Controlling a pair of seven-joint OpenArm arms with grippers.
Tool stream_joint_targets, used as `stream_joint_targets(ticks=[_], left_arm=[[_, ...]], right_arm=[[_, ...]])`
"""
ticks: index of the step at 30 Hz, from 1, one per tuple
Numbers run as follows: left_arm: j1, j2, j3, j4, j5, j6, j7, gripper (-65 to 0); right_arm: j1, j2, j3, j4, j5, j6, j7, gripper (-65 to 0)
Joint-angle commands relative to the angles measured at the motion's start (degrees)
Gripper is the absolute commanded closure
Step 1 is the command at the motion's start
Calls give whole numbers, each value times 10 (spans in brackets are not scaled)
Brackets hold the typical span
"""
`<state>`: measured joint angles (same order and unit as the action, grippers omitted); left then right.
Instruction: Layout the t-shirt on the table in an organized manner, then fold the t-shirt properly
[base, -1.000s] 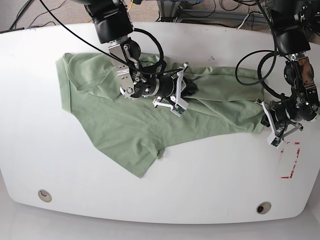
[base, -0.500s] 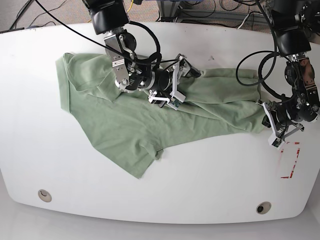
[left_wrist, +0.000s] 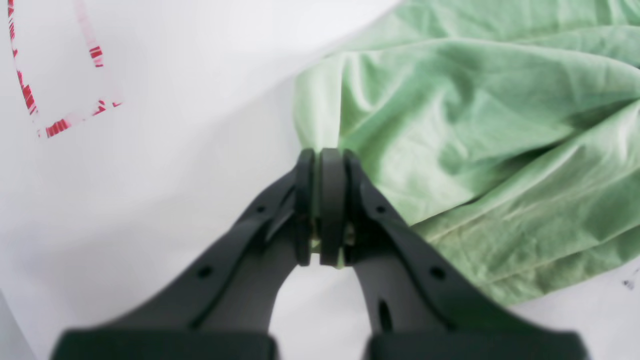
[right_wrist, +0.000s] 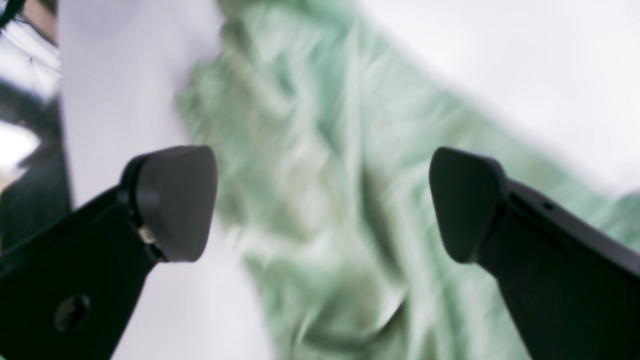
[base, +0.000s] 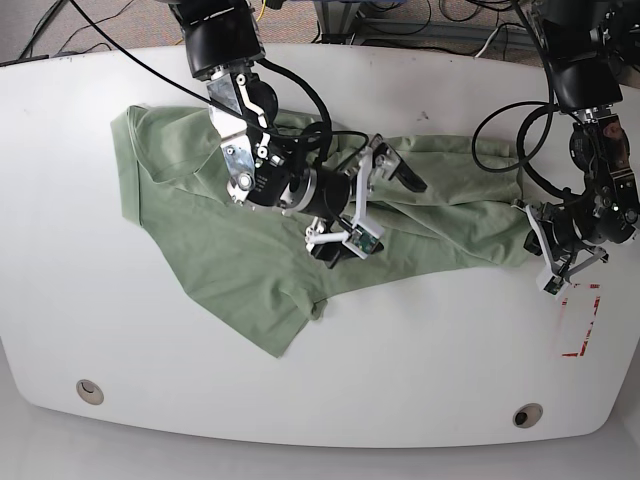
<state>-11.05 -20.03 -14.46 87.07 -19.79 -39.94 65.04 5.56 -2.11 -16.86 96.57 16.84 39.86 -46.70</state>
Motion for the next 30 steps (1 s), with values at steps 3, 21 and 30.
stream_joint_targets(ticks=[3, 21, 30], left_arm=[[-3, -8, -2, 20, -6, -1, -8, 0], [13, 25, -3, 63, -6, -1, 10, 0], [13, 40, -2, 63, -6, -1, 12, 0]], right_arm=[[57, -33, -1, -11, 18, 1, 20, -650], [179, -69, -74, -186, 104, 1, 52, -650], [176, -69, -75, -186, 127, 1, 60, -650]])
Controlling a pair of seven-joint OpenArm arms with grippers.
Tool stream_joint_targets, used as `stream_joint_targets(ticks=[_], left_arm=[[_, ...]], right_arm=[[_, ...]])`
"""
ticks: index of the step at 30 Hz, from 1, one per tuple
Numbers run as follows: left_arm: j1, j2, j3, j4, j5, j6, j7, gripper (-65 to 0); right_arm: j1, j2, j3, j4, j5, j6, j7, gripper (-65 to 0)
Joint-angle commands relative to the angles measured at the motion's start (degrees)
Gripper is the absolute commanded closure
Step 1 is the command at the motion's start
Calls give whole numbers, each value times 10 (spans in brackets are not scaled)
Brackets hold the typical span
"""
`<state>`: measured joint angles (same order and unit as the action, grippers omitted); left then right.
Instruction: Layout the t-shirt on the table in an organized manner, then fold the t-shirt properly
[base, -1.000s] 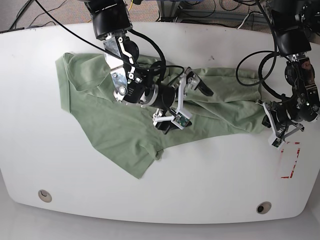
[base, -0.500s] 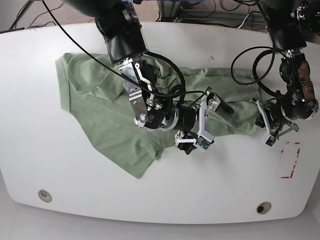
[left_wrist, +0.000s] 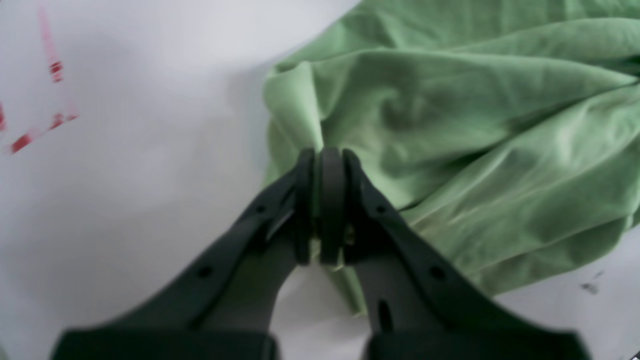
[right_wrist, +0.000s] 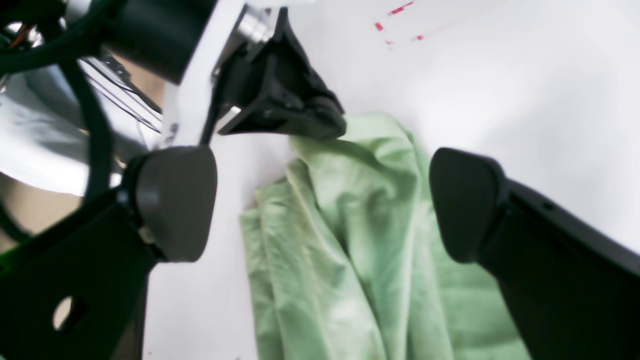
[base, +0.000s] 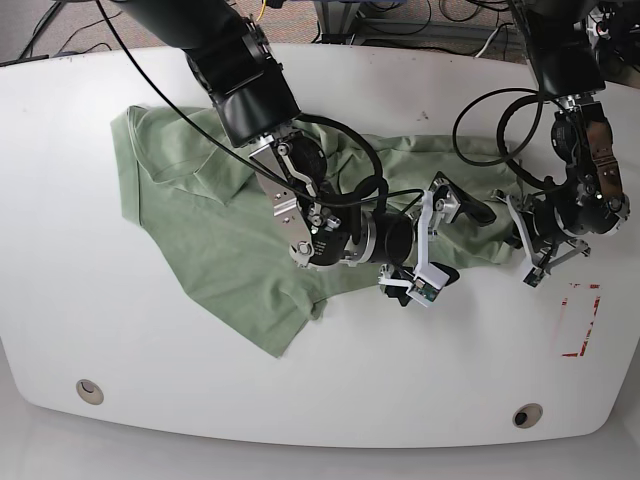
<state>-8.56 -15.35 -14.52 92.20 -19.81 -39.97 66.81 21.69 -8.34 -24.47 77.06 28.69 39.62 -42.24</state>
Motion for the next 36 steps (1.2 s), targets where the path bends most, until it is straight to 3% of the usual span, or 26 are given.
stream_joint_targets(ticks=[1, 36], left_arm=[[-12, -7, -1, 11, -6, 0, -6, 0], [-12, -10, 74, 9, 19, 0, -6, 0]], right_arm=[[15, -7, 1, 9, 10, 4, 16, -650], [-4, -6, 3, 11, 13, 4, 16, -650]])
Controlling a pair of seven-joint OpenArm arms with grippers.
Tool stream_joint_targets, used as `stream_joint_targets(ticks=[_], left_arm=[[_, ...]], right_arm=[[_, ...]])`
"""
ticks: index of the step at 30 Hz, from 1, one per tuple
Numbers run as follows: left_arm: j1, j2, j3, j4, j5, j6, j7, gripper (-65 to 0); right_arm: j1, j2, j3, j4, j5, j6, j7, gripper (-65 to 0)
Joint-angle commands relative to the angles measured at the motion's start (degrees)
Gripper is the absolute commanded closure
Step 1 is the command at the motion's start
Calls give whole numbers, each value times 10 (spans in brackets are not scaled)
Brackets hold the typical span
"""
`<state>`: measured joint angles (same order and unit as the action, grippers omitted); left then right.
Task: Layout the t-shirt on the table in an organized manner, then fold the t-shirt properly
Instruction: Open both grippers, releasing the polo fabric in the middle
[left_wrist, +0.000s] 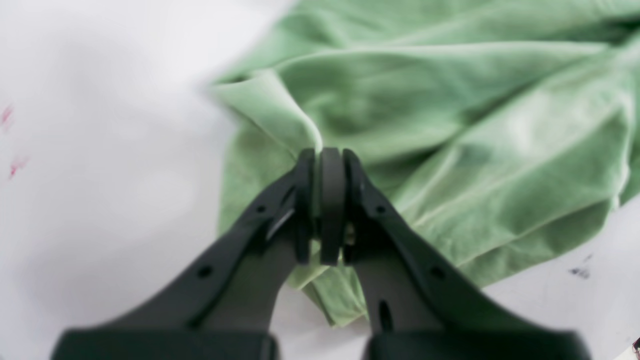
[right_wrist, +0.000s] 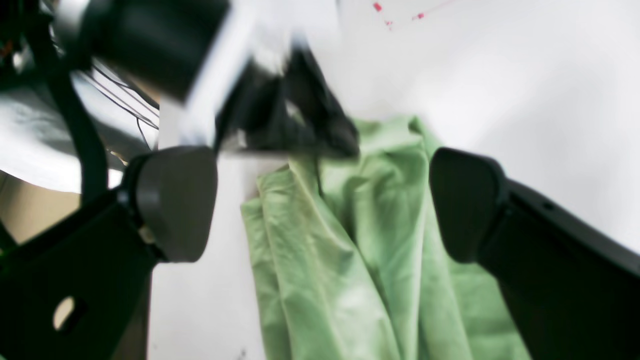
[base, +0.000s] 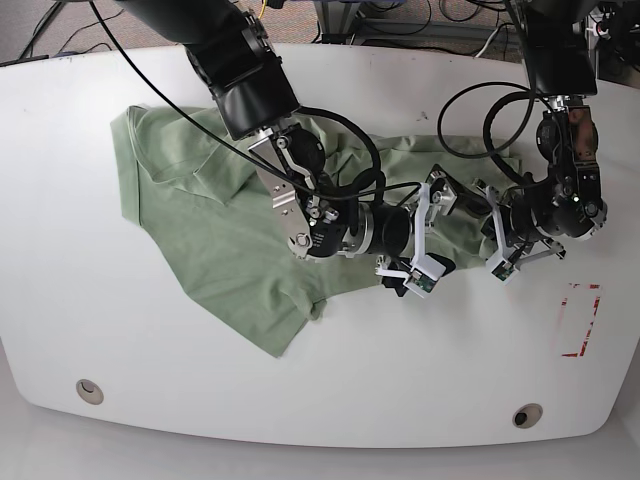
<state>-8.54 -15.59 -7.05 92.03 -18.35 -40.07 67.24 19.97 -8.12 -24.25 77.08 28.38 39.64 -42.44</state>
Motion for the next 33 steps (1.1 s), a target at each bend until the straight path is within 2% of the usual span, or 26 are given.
stream_joint_targets(ticks=[1, 7, 33], left_arm=[[-12, -7, 0, 11, 9, 1, -10, 0], [-12, -4, 1, 13, 39, 1, -10, 0], [-15, -4, 1, 9, 40, 1, -14, 0]], right_arm=[[12, -8, 1, 10, 16, 4, 18, -650], [5, -8, 0, 10, 16, 4, 18, -650], [5, -8, 0, 10, 16, 4, 18, -650]])
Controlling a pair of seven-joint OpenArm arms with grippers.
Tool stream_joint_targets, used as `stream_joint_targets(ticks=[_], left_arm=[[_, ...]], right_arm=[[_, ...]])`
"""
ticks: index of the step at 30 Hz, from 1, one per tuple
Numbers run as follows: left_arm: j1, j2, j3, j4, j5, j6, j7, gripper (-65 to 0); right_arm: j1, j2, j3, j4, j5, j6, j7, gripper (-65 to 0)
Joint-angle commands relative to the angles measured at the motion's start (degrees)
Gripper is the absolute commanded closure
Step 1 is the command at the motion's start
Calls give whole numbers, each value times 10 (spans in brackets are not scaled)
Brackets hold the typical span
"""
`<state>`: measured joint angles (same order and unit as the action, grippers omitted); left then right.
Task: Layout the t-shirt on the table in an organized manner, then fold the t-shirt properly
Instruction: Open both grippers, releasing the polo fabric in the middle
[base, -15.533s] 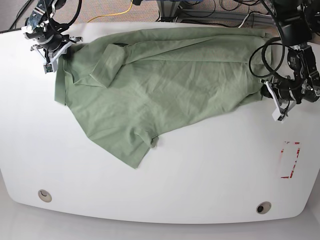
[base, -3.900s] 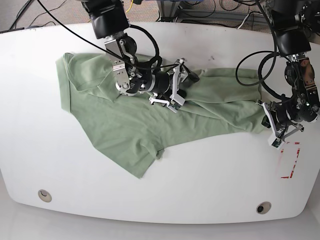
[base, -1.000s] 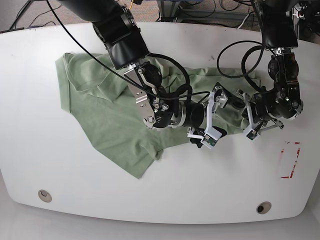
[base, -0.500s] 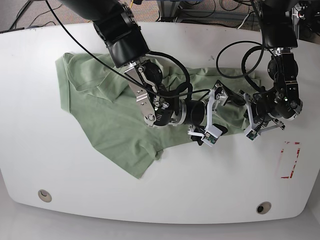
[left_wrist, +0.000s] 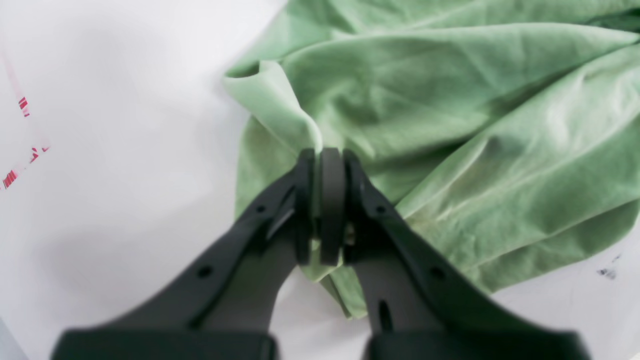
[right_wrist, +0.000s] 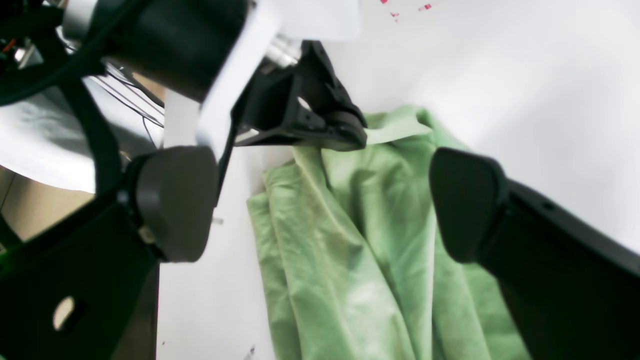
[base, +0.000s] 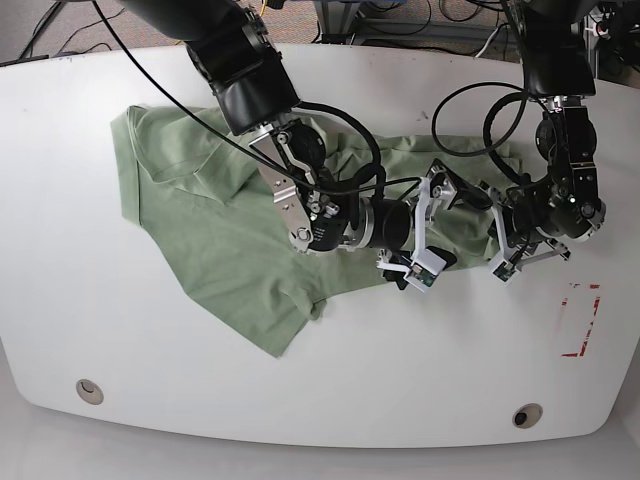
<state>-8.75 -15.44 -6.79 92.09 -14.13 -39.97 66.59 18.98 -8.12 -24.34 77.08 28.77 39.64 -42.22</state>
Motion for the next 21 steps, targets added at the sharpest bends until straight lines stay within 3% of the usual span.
stream_joint_targets(ticks=[1, 14, 21], left_arm=[[-13, -5, -2, 9, -2, 0, -7, 0], [-12, -5, -2, 9, -5, 0, -7, -11], [-10, -5, -3, 14, -6, 0, -7, -258]], right_arm=[[15, -8, 1, 10, 12, 4, 16, -650], [15, -8, 1, 10, 12, 4, 16, -650], [15, -8, 1, 10, 12, 4, 16, -650]])
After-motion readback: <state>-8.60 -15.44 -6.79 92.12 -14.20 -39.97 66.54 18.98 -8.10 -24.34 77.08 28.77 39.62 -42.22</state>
